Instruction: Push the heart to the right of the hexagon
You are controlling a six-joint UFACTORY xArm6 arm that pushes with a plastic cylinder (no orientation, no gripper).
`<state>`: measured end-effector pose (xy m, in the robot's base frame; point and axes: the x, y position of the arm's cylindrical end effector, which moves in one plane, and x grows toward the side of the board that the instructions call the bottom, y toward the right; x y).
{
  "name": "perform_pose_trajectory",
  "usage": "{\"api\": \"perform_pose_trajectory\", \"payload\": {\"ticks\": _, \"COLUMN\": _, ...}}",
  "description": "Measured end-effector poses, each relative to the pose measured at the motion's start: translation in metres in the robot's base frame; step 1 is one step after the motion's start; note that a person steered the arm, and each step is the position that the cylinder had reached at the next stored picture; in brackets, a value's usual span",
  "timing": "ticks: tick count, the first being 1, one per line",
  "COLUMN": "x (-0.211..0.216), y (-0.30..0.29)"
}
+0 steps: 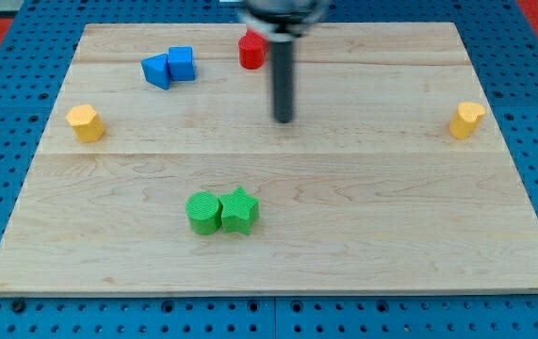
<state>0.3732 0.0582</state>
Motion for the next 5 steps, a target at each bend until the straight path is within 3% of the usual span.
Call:
{"api": "perform_pose_trajectory", "payload": {"ticks": 1, "x": -0.035, "y": 0.086}}
{"api": "perform_pose_trajectory", "payload": {"ticks": 2, "x": -0.017, "y": 0.192}}
{"api": "perform_pose_trajectory", "payload": {"ticks": 3, "x": -0.011, "y": 0.260}}
{"api": "perform_pose_trajectory", "payload": {"ticks": 4, "x": 0.025, "y": 0.227}}
{"api": "perform_pose_trajectory", "payload": {"ticks": 5, "x": 0.010, "y": 0.116}}
